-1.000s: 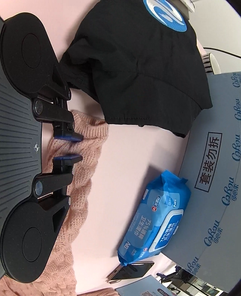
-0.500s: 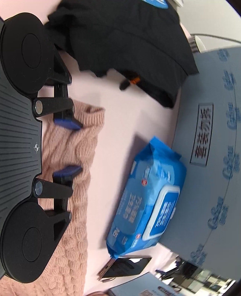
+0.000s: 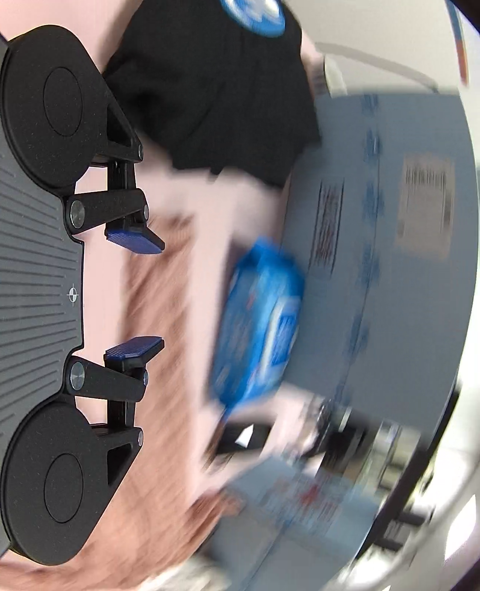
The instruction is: Fold clothes
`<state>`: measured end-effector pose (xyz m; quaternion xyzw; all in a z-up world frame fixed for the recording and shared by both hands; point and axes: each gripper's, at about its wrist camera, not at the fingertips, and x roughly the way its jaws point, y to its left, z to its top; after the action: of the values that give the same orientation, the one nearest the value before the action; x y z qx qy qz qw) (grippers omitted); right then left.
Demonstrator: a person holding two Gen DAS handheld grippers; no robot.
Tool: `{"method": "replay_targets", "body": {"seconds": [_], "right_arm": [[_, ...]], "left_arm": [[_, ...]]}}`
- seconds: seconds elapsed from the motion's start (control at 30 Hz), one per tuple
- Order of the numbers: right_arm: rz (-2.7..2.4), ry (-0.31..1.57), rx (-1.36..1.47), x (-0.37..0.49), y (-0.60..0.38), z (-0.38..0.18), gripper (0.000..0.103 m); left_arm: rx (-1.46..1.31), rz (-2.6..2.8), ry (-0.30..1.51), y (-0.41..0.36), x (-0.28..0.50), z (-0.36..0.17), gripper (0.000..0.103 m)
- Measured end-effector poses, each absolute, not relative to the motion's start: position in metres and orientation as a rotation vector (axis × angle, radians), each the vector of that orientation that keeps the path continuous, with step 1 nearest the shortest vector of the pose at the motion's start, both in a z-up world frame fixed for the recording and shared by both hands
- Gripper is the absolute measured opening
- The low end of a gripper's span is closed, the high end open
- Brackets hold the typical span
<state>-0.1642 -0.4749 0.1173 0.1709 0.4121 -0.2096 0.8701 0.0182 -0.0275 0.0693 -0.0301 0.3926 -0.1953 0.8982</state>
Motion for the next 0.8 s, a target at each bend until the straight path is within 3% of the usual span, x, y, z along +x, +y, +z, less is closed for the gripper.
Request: {"method": "replay_targets", "body": {"seconds": [0.17, 0.37, 0.5, 0.67, 0.77, 0.8], "right_arm": [[-0.523, 0.814, 0.491, -0.19, -0.468, 0.084, 0.061], [-0.496, 0.799, 0.518, -0.138, -0.483, 0.054, 0.06], [-0.436, 0.871, 0.398, -0.12, -0.482, 0.047, 0.009], [-0.457, 0.836, 0.589, -0.167, -0.513, 0.063, 0.006], [-0.486, 0.85, 0.625, -0.181, -0.523, 0.057, 0.008], [-0.477, 0.852, 0.606, -0.181, -0.523, 0.058, 0.013]], "left_arm": [[-0.061, -0.538, 0.911, -0.065, 0.0, 0.053, 0.051], [0.056, -0.597, 0.944, -0.111, -0.009, 0.04, 0.052], [0.077, -0.544, 0.984, -0.107, -0.017, 0.028, 0.052], [0.037, -0.567, 0.985, -0.095, -0.028, 0.028, 0.055], [0.096, -0.576, 0.969, -0.104, -0.029, 0.027, 0.063], [0.11, -0.577, 0.97, -0.107, -0.028, 0.028, 0.063]]}}
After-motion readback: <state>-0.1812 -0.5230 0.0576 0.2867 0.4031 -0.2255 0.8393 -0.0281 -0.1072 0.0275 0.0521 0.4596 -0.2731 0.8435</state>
